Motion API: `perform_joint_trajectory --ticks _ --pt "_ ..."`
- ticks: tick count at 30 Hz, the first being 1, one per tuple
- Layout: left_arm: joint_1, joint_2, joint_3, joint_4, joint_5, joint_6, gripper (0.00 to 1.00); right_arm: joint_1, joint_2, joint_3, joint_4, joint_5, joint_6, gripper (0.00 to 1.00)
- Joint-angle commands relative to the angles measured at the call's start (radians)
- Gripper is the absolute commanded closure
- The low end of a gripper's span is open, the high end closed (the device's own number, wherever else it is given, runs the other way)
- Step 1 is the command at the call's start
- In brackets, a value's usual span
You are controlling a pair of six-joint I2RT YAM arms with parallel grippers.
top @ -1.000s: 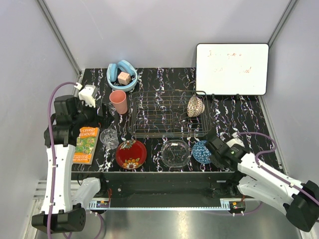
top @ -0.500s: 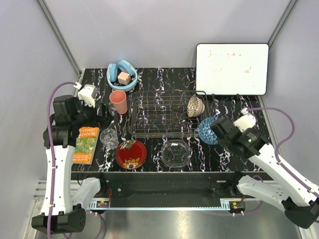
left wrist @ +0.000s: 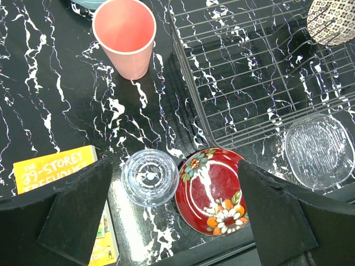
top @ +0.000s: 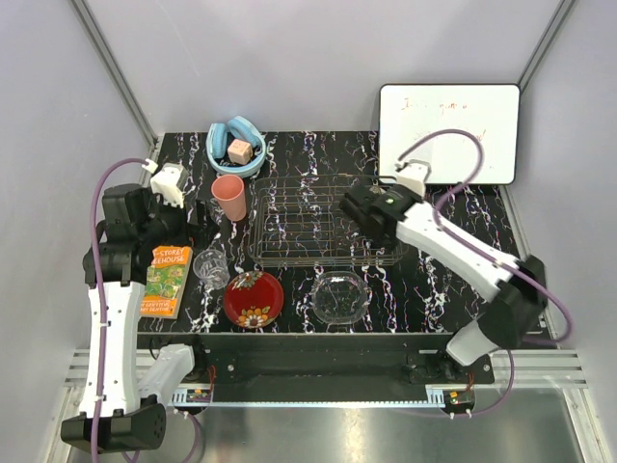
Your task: Load the mixed dishes into the dish rack
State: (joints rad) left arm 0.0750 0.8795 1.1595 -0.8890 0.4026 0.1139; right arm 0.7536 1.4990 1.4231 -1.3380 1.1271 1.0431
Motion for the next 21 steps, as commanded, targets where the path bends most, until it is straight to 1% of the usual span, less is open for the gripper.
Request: perform_joint_trajectory --ticks 1,5,9,21 --pt "0.005 0.004 0.049 0.032 -0.016 0.02 0.01 0.038 0.113 0.063 -0.291 0.197 0.097 1.0" --pt "0.005 0.001 0.049 0.028 -0.027 0.027 0.01 0.058 0.19 0.071 -0.29 0.238 0.065 1.0" --pt "0.005 -0.001 0.042 0.03 -0.028 0.026 0.01 0.067 0.222 0.066 -0.288 0.24 0.052 1.0" --pt "0.005 -0.005 0.035 0.03 -0.028 0.02 0.01 0.136 0.325 -0.053 -0.288 0.163 0.087 1.0"
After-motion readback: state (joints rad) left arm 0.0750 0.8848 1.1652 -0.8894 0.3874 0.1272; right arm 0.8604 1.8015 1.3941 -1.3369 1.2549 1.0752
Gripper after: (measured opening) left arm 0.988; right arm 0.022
